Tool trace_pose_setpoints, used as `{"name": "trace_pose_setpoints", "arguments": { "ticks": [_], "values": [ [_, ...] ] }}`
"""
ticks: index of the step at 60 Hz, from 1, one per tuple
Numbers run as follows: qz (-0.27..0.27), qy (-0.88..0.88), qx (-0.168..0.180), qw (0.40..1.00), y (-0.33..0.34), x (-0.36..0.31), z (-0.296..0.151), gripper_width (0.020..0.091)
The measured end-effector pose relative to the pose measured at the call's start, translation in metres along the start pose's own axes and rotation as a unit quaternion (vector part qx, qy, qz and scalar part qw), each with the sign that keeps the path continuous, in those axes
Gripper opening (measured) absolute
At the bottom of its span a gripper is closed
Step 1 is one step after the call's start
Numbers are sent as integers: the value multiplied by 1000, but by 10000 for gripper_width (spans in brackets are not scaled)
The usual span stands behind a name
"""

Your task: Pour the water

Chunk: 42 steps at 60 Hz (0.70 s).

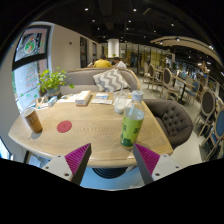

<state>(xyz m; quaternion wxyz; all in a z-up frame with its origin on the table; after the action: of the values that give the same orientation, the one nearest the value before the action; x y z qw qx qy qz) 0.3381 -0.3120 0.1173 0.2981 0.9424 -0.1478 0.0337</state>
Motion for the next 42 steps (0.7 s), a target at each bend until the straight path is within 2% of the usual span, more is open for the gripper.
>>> {"name": "trace_pose_setpoints", "arguments": {
  "ticks": [18,24,26,28,30,31,42],
  "values": [
    [-5,-25,41,999,-106,35,-20,857],
    [-6,-36,48,998,-134,31,-29,828],
    [-6,-35,48,998,-141,29,-29,792],
    [-7,-33,44,998,-147,26,-27,716],
    [-7,-30,43,999,-154,26,-26,566],
    [-6,-29,45,999,-155,26,-26,528],
    [-4,-30,49,998,-159,23,-29,448]
  ]
}}
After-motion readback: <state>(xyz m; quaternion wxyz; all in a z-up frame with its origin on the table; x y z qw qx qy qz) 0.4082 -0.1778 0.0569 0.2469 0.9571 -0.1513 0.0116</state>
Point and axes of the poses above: the point between the fingertips, and its own axes, seen from behind it with the camera up: x to the right, z down, y backward, against the way the camera looks, the point moved 3 cm from there along y, backward, against the way the camera looks, and after that the axes turned 15 degrees about z, right-handed, at the moved point
